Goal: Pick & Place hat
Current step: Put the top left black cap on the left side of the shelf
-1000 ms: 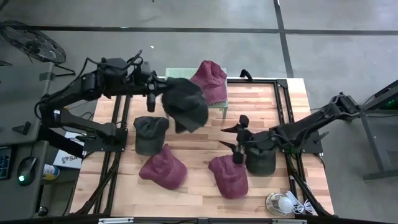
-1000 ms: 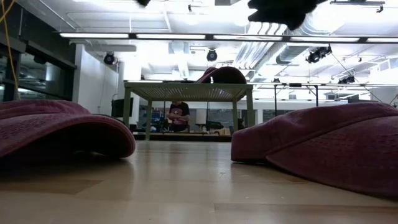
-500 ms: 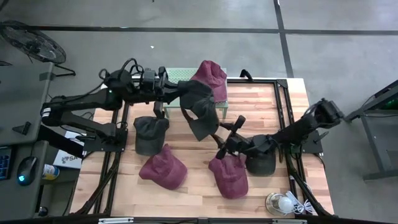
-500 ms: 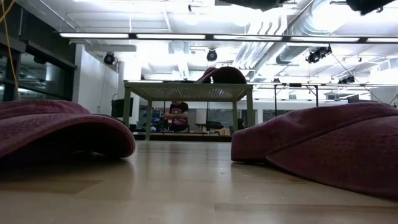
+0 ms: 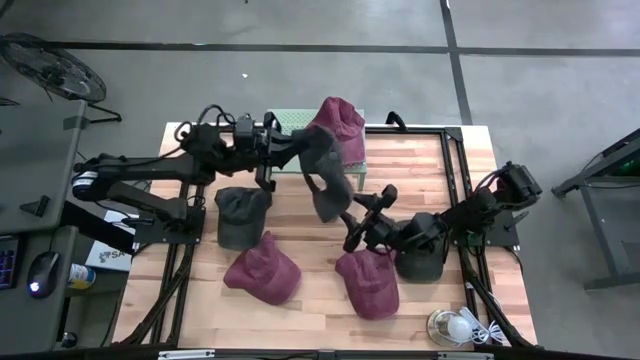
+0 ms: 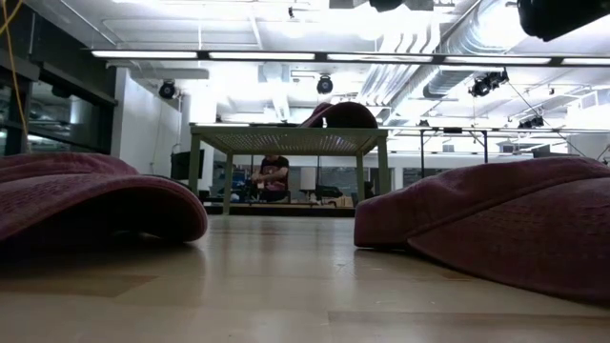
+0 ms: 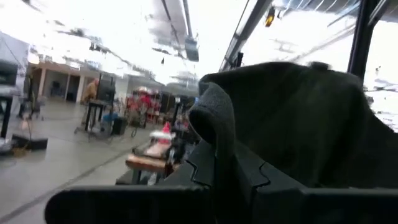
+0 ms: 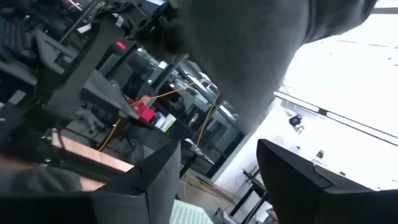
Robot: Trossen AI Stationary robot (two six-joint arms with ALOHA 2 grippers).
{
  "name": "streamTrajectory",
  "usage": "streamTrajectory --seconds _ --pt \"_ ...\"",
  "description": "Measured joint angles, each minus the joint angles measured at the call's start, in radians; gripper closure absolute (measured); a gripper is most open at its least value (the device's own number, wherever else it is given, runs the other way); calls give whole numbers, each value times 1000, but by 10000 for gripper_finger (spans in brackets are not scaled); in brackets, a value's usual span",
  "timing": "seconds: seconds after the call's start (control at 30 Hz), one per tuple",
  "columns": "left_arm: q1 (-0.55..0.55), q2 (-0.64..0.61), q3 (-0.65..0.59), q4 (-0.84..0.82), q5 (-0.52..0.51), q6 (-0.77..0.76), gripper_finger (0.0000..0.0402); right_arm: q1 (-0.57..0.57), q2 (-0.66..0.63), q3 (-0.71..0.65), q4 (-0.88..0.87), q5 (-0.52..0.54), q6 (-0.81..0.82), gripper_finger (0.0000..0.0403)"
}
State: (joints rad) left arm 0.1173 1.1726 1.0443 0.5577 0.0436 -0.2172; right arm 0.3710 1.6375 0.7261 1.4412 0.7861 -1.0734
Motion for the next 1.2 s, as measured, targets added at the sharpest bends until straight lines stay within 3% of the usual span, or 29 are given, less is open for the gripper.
streamTrajectory --seconds 0.23,0.57,0.9,1.2 --pt "0 51 0 53 0 -8 389 3 0 0 29 0 -42 227" --pt "0 57 0 40 -9 -6 389 59 0 0 41 111 -72 291" --pt "0 56 0 33 -9 1 389 77 0 0 47 89 -96 368" --pt "1 55 1 8 -12 1 389 74 0 0 44 44 -89 377"
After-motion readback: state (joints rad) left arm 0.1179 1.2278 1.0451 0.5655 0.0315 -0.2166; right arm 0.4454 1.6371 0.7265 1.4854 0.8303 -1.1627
